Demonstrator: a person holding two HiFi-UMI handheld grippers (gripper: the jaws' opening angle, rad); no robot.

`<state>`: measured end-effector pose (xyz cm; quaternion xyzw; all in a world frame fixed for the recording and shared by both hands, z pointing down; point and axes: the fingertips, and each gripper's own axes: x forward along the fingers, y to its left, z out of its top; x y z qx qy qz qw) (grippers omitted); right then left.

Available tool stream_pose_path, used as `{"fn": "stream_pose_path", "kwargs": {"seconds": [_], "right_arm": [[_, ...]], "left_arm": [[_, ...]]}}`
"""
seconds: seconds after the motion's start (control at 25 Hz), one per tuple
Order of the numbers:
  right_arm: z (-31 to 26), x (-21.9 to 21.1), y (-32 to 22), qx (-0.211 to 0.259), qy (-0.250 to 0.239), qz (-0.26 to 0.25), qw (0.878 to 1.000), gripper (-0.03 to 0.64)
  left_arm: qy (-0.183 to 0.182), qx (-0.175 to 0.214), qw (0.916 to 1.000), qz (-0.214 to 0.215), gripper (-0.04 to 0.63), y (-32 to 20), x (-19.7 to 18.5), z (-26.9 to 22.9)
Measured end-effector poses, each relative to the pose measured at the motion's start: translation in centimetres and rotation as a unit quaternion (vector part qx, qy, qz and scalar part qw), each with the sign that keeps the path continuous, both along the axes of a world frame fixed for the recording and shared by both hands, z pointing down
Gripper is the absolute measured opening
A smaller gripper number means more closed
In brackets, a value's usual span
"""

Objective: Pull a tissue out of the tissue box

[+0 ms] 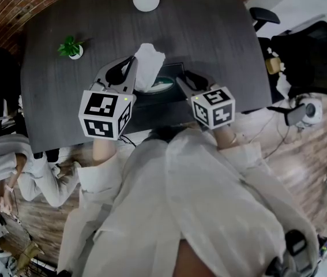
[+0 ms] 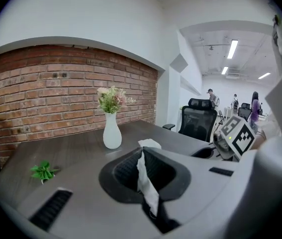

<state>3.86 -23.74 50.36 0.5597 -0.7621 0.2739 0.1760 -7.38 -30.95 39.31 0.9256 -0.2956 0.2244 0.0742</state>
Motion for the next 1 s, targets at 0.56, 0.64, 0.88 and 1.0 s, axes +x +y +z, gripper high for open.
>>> {"fn": "stream_pose_path", "kwargs": {"seconds": [0.56, 0.64, 0.88, 1.0], "right_arm": [[0.1, 0.0, 0.0, -0.003, 0.008, -0.007, 1.000, 0.107], [0.0, 0.0, 0.0, -0.006, 0.009, -0.008, 1.000, 0.107], [0.1, -0.1, 0.1, -0.013, 0.006, -0.009, 1.000, 0.107], [0.0, -0.1, 0.0, -0.013, 0.014, -0.015, 1.000, 0.107]], "left_arm": [[0.040, 0.035, 0.9983, -0.024, 0.008, -0.7, -1.2, -3.4], [0.045, 0.040, 0.9978, -0.027, 0.008, -0.6, -1.3, -4.0], [0.055, 0.043, 0.9970, -0.033, 0.008, -0.4, -1.8, -4.6], [0.054, 0.043, 0.9970, -0.034, 0.008, -0.2, -1.9, -4.5]]}}
